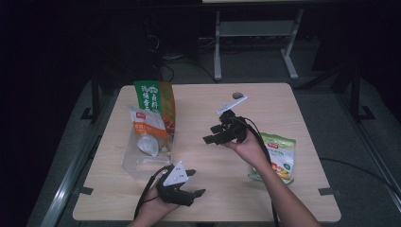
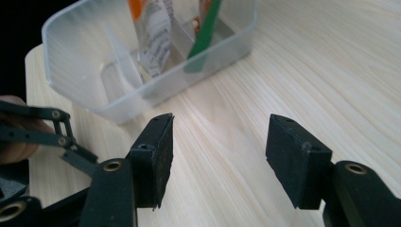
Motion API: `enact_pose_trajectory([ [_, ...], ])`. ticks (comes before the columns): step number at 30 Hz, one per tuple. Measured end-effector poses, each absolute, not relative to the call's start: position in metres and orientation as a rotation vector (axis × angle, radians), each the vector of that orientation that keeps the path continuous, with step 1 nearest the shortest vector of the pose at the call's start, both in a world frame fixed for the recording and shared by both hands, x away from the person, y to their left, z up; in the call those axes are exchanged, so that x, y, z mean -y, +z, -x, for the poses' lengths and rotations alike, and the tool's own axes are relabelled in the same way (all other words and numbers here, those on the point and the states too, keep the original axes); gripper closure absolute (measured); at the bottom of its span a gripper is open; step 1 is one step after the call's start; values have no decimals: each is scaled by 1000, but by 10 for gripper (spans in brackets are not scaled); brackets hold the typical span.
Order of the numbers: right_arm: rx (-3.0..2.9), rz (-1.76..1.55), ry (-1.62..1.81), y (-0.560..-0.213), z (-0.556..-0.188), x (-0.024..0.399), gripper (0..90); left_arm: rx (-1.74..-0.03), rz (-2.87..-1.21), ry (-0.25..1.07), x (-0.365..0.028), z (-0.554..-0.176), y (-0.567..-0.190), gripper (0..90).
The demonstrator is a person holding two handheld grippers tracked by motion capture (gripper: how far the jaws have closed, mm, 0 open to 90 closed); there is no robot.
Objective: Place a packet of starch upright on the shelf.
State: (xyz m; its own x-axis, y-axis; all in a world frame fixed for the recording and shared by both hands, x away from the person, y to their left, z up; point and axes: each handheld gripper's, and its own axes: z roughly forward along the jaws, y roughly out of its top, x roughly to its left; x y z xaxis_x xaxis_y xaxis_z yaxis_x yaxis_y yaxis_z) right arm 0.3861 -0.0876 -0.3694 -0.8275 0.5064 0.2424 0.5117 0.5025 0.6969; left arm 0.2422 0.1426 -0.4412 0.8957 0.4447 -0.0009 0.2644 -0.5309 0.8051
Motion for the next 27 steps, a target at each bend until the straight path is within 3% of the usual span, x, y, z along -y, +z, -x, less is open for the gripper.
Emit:
enact_pose_trajectory([
  [27,2676,1134,-1252,-386,-358,169,336,-527,-2151,231,-137,-244,-442,286],
])
